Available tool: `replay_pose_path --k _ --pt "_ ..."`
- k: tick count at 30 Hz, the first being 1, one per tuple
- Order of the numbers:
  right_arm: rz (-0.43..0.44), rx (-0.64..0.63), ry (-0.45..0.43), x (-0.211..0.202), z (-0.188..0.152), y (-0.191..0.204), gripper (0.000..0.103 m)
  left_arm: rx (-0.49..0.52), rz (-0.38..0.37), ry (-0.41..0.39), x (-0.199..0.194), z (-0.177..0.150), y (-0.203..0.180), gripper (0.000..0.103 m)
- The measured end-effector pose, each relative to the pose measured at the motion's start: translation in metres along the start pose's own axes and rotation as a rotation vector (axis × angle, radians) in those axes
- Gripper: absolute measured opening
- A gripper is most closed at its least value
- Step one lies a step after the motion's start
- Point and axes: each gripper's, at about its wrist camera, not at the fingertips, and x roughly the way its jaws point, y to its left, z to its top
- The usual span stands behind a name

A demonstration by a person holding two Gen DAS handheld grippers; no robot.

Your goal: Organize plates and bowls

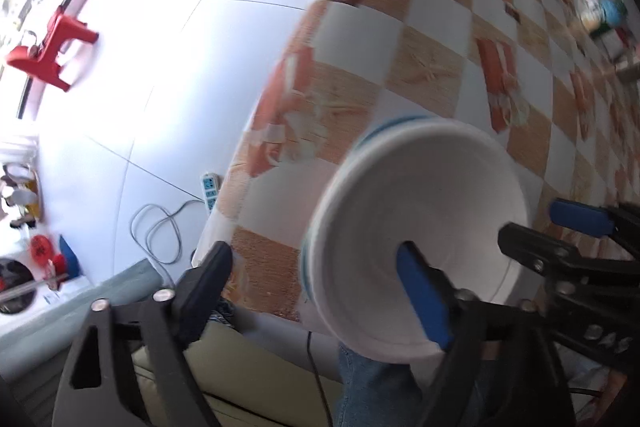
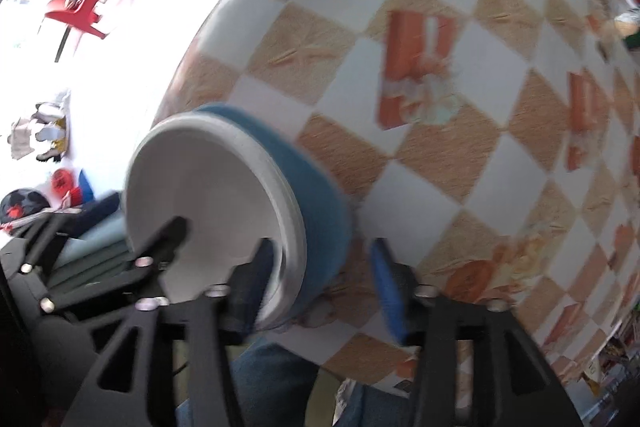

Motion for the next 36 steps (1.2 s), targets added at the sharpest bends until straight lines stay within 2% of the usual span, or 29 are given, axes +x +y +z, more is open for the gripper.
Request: replay_pose_path --k 1,2,3,8,9,10,13,16,21,25,36 --pt "0.020 0.015 -0.001 -0.002 0.000 -0.004 0.084 -0.013 -0.011 0.008 0.000 0.000 0.005 0.092" --pt "0.041 0.030 -0.005 -0.004 0.000 -0.007 0.088 -0.022 -0.008 0.012 -0.001 0.001 0.008 0.100" --pt "0.051 0.036 -0.014 -0.007 -0.001 -0.009 0.089 -0.023 0.002 0.007 -0.002 0.001 0.011 0.103" --pt "0.051 0.013 -0.068 -0.027 -0.001 -0.011 0.090 -0.003 0.000 -0.050 -0.026 0.001 0.001 0.103" --pt "0.051 0.011 -0.081 -0.032 0.000 -0.012 0.101 0.012 0.009 -0.066 -0.030 0.001 0.000 0.103" --pt "0.053 0.009 -0.101 -0.038 0.000 -0.012 0.103 0.032 0.018 -0.082 -0.036 0.000 -0.003 0.103" --pt "0.024 -0.008 -0.146 -0.054 0.002 -0.012 0.103 0.082 0.049 -0.127 -0.056 0.002 -0.017 0.103" --pt "0.000 -0.030 -0.166 -0.073 -0.001 -0.011 0.103 0.122 0.045 -0.147 -0.064 -0.001 -0.020 0.103" --pt "-0.055 -0.084 -0.175 -0.078 -0.022 0.001 0.103 0.214 0.009 -0.141 -0.072 -0.009 -0.035 0.103" --pt "-0.064 -0.098 -0.183 -0.082 -0.034 0.007 0.103 0.279 0.026 -0.150 -0.081 -0.016 -0.045 0.103" --pt "-0.077 -0.085 -0.220 -0.094 -0.038 0.012 0.103 0.278 0.034 -0.159 -0.094 -0.015 -0.045 0.103"
